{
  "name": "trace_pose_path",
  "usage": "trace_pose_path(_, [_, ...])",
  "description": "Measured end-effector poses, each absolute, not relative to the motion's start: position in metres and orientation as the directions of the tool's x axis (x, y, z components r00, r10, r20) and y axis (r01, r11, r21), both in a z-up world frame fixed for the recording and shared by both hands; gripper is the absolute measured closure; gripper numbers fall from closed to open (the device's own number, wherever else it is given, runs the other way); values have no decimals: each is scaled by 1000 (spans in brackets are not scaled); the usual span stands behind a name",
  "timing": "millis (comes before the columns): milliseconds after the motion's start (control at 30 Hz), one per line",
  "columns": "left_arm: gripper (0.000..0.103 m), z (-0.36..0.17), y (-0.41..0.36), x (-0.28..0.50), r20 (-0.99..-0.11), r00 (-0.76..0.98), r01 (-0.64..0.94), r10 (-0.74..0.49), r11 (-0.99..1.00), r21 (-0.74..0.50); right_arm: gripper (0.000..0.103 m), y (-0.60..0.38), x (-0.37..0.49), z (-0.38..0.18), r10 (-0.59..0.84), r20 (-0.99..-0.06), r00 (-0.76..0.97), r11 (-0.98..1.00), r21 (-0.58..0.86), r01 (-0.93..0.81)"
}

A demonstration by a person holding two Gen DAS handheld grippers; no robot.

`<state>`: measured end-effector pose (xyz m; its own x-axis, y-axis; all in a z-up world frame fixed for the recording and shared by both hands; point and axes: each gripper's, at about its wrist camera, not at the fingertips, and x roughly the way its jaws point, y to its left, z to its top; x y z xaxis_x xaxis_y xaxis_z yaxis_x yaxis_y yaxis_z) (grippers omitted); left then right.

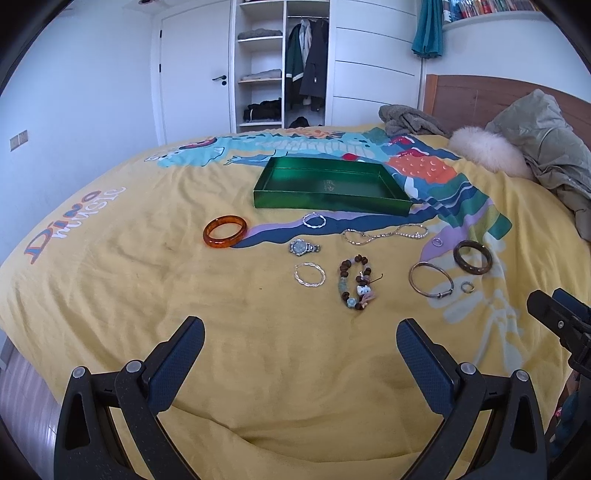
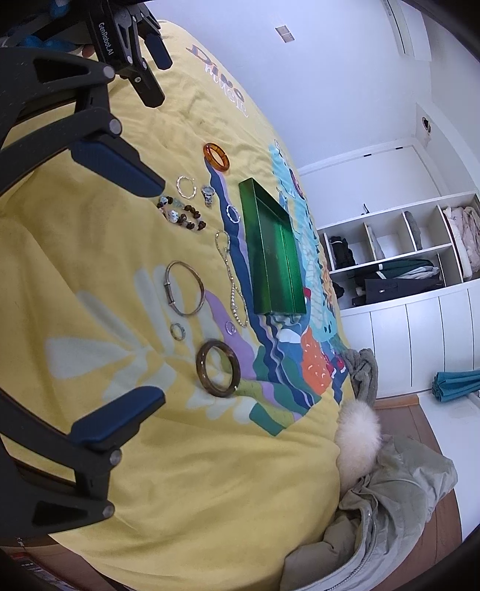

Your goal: Organize jewelry

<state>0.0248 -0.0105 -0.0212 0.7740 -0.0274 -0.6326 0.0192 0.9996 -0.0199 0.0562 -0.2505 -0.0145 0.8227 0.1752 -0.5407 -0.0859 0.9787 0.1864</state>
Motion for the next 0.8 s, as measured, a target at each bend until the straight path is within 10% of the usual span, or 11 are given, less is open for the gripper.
trace_pose_path(800, [5, -30, -38, 58, -674, 738, 3, -11, 1000, -14, 20, -259, 88, -30, 255, -599, 759, 967, 142, -212])
